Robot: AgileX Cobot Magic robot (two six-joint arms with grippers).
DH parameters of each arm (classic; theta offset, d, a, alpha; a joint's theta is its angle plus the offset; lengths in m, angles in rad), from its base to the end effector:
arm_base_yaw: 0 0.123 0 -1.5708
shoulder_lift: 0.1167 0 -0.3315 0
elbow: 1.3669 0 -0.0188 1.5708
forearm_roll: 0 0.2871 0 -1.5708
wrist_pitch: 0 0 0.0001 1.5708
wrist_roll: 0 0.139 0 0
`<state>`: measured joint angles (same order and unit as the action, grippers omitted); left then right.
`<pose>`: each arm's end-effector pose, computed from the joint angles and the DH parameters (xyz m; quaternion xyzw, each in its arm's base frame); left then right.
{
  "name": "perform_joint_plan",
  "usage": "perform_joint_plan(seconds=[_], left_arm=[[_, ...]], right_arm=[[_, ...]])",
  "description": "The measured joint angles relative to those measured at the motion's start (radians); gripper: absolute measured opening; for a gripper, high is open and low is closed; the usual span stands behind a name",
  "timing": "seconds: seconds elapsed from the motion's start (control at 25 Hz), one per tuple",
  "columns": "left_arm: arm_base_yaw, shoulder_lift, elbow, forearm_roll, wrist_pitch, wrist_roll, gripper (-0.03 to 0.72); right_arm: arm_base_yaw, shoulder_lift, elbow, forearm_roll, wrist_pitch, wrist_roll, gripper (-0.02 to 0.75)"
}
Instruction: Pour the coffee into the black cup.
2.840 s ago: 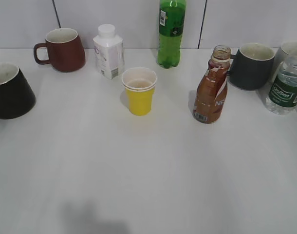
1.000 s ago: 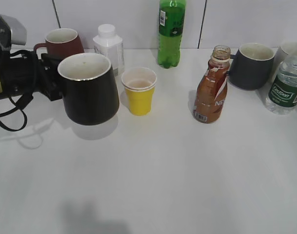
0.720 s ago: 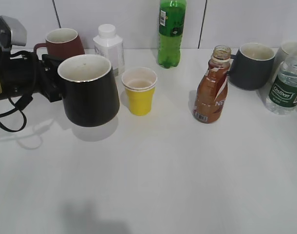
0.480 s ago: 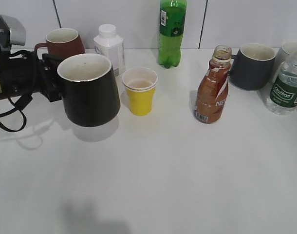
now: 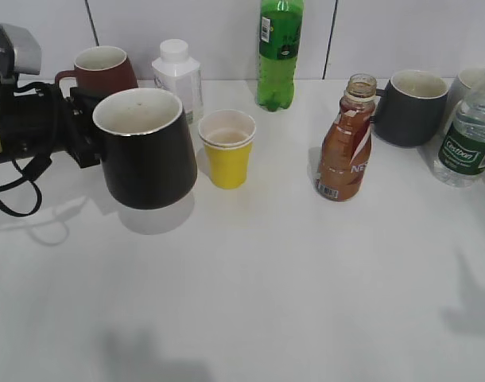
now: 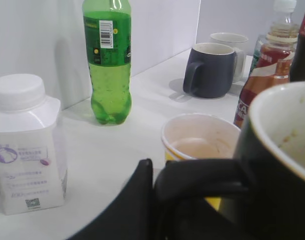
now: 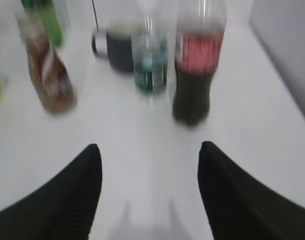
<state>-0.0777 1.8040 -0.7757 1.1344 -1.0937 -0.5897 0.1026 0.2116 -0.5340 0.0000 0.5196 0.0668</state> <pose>0.3679 -0.1408 0.1925 0.3668 0.6637 -0.3264 0.5643 0.0798 0.0082 0.3461 -0.0133 0.7448 0.0564 0.6648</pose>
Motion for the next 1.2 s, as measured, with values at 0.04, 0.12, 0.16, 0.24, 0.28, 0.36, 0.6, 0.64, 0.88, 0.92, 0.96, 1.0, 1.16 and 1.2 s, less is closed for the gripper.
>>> perform_joint_plan(seconds=[0.04,0.12,0.16,0.24,0.28,0.36,0.6,0.64,0.88,0.92,0.96,1.0,1.16,1.2], left_arm=[[0.0,0.0,0.0,0.0,0.0,0.0,0.036],[0.0,0.0,0.0,0.0,0.0,0.0,0.036],[0.0,0.0,0.0,0.0,0.0,0.0,0.036],[0.0,0.0,0.0,0.0,0.0,0.0,0.036],[0.0,0.0,0.0,0.001,0.0,0.0,0.036],[0.0,0.0,0.0,0.002,0.0,0.0,0.036],[0.0,0.0,0.0,0.007,-0.002,-0.001,0.036],[0.0,0.0,0.0,0.007,-0.002,-0.001,0.036],[0.0,0.0,0.0,0.008,-0.004,-0.001,0.036],[0.0,0.0,0.0,0.008,-0.005,-0.001,0.036],[0.0,0.0,0.0,0.008,-0.005,-0.001,0.036],[0.0,0.0,0.0,0.008,-0.005,-0.002,0.036],[0.0,0.0,0.0,0.008,-0.005,-0.002,0.036],[0.0,0.0,0.0,0.008,-0.005,-0.002,0.036]], right_arm=[[0.0,0.043,0.0,0.006,-0.054,-0.002,0.48],[0.001,0.122,0.0,0.026,-0.141,-0.035,0.48],[0.001,0.166,0.0,0.044,-0.188,-0.067,0.48],[0.001,0.242,0.0,0.082,-0.29,-0.133,0.48],[0.001,0.282,0.0,0.097,-0.333,-0.16,0.48],[0.001,0.351,0.001,0.108,-0.425,-0.183,0.48],[0.009,0.533,0.004,0.111,-0.607,-0.196,0.48],[0.017,0.554,0.005,0.1,-0.639,-0.196,0.48],[0.159,0.69,0.005,0.053,-0.798,-0.197,0.48],[0.178,0.71,0.005,0.052,-0.811,-0.198,0.48],[0.199,0.734,0.005,0.051,-0.818,-0.198,0.48],[0.216,0.757,0.005,0.051,-0.822,-0.198,0.48],[0.259,0.816,0.031,0.051,-0.855,-0.194,0.48],[0.264,0.821,0.049,0.051,-0.873,-0.184,0.48]])
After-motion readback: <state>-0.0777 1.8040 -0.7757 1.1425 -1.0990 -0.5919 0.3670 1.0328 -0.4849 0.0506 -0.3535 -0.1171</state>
